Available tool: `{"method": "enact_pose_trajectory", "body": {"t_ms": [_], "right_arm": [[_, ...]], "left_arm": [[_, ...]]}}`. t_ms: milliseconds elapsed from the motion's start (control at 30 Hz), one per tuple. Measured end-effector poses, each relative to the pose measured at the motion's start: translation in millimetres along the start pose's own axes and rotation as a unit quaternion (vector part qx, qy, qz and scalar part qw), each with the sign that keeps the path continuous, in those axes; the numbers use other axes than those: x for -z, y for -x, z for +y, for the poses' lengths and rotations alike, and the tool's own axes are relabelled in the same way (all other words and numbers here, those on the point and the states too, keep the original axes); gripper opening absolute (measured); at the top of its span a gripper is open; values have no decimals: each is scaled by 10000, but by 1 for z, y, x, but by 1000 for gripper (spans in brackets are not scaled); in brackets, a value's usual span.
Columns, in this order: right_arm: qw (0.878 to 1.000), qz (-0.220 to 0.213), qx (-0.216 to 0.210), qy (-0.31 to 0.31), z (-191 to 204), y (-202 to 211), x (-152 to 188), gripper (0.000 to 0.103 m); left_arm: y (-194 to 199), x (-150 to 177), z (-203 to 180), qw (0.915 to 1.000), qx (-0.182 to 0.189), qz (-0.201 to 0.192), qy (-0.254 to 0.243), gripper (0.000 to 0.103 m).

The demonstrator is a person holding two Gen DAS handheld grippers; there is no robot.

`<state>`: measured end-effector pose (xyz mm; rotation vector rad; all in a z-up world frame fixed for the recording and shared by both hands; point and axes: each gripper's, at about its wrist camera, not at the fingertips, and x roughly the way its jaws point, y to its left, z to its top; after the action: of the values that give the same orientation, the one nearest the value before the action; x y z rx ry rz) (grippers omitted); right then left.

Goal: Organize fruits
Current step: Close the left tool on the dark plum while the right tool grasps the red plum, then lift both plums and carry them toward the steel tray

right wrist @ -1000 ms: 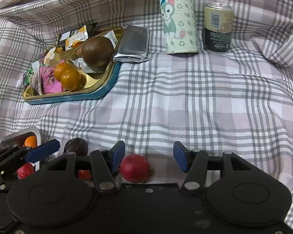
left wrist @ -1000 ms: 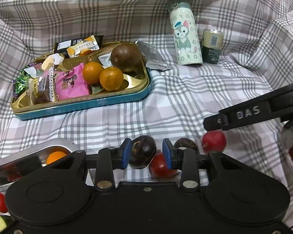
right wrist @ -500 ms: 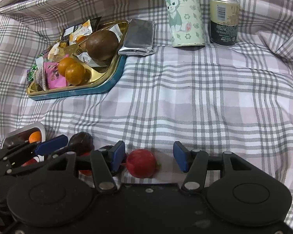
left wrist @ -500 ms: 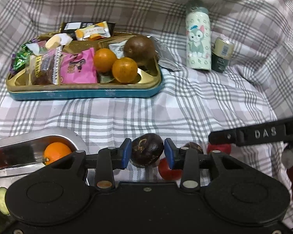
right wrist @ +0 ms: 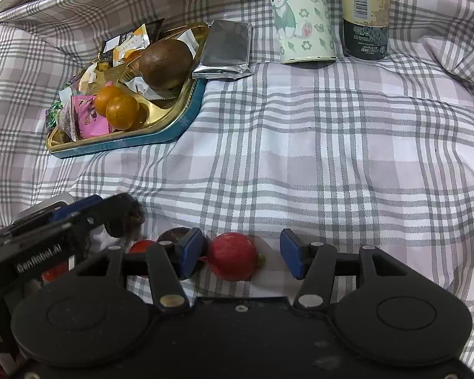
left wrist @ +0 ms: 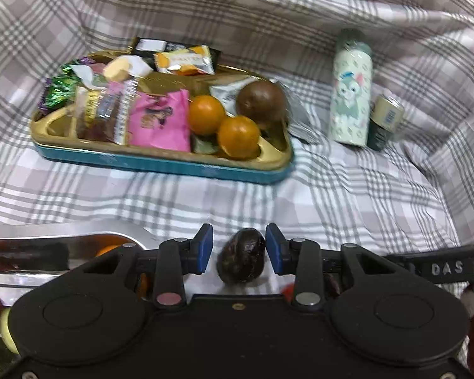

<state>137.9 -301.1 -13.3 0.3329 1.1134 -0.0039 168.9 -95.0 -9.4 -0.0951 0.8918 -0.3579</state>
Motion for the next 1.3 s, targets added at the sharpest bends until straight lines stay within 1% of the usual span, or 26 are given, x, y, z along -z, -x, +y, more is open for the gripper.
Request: {"method": "enact_pose_trajectory", "body": {"t_ms": [100,233,400,567,667,733,800,833,933,1033,1233,1300], "right_arm": [[10000,-13,1,-2,0,1,0,57],[10000,-27,4,12,1,1,0,57],[10000,-33,23,-4,1,1,0,57],[10000,-45,6,-26,0,1,0,57],[10000,-42,-3,-15,1,2,0,57],[10000,-45,-9,-13,1,2,1,57],[10000,-47,-17,-20,0,3,1,57],[10000,-45,-20,-20,0,3,1,57],[10000,-34,-29,-6,1,2,1,57],[10000,-32,-46,18,2,2,1,57],[9999,-12,-97,25,1,3,1,57],[9999,-12,-102,24,1,3,1,57]], "left_arm": [[0,-2,5,9998,-188,-82,68,46],[1,-5,9,9993,-316,-148,124,44],[3,-4,6,9982,-513,-315,2,44],[6,-5,6,9971,-599,-460,-32,44],[6,-3,3,9979,-482,-374,-209,44],[4,-1,-5,9980,-355,-247,-465,44],[2,2,-12,9965,-448,-190,-676,45],[-1,4,-15,9953,-554,-180,-776,45],[-7,6,-19,9931,-703,-111,-931,46],[-10,4,-19,9929,-756,-100,-918,46],[-16,0,-12,9947,-774,-43,-677,47],[-17,0,-11,9947,-790,-13,-657,48]]}}
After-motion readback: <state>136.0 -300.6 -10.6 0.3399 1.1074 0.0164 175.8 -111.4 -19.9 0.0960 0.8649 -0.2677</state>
